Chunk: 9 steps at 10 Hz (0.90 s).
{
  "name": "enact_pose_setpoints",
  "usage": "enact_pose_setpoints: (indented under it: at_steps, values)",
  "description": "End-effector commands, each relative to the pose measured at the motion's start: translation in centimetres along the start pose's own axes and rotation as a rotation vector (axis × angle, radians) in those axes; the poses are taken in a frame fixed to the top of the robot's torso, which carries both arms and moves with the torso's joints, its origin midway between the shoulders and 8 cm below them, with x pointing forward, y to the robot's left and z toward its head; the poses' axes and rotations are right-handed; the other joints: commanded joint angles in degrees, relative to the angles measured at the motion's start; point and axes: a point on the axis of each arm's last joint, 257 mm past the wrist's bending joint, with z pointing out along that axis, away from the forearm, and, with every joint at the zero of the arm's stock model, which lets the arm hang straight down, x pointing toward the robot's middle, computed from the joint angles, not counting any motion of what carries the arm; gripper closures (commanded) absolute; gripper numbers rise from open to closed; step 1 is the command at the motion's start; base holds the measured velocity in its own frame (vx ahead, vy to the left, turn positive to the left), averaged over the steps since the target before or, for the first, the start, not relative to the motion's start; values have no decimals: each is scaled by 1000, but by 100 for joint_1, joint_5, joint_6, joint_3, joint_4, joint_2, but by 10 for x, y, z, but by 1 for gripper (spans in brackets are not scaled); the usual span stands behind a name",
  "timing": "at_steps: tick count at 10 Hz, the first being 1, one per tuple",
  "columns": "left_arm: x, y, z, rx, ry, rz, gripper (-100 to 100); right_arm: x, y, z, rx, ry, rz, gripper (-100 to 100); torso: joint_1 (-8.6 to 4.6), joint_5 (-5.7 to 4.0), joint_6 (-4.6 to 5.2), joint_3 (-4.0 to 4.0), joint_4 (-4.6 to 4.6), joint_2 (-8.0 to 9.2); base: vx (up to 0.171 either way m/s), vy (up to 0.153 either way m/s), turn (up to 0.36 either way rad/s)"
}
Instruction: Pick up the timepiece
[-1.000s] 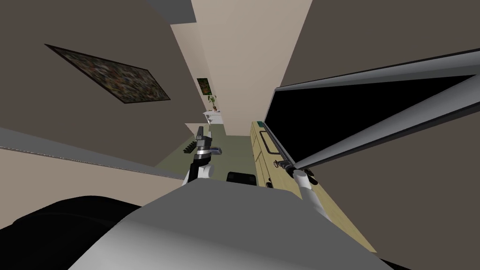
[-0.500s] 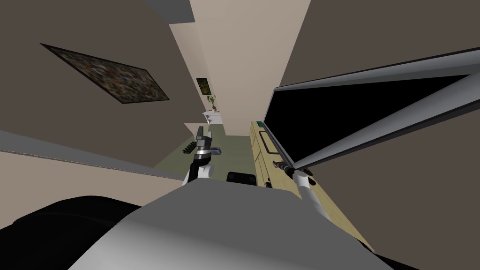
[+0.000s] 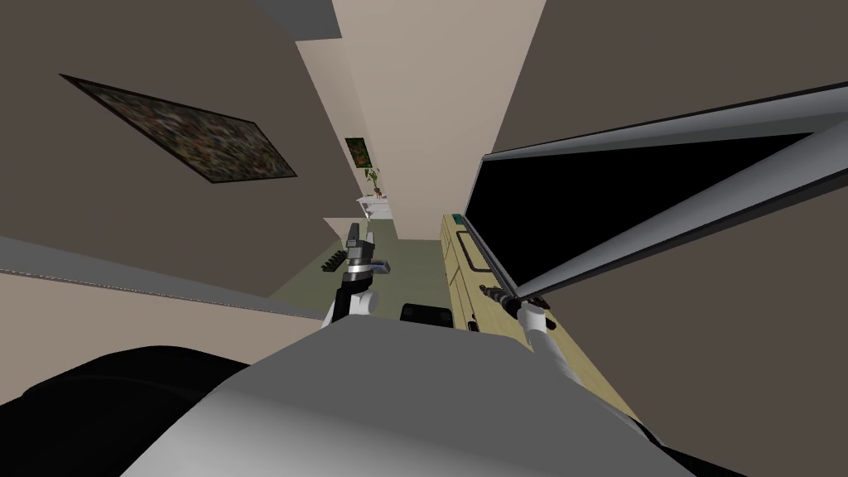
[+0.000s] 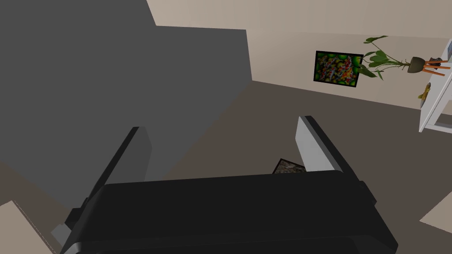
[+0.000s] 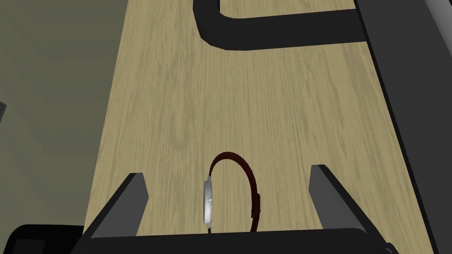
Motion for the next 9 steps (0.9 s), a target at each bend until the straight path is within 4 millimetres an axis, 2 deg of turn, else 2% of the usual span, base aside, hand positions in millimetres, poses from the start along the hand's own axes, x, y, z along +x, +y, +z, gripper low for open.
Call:
enact_pose_setpoints:
  at_steps: [1,5,6,7,8,9]
  values:
    - [0,0,0,0,0,0,0,-3,-4,2,18,-3,25,-100,0,0,0,0,0,0,-2,-17,-6]
    - [0,0,0,0,0,0,0,-12,-23,5,87,-12,115,-100,-1,-1,0,0,0,0,-2,-22,-10]
    - [0,0,0,0,0,0,0,-11,-20,5,77,-10,106,-100,-1,0,-1,0,0,0,-1,-11,1]
    - [0,0,0,0,0,0,0,-11,-20,5,80,-11,107,0,3,1,-1,0,0,0,0,0,0]
    - [0,0,0,0,0,0,0,-37,-10,-11,70,-19,138,-100,7,1,-1,0,0,0,41,20,229]
    - [0,0,0,0,0,0,0,-37,-10,-11,70,-19,138,-100,14,2,-4,-5,-1,-11,51,15,125]
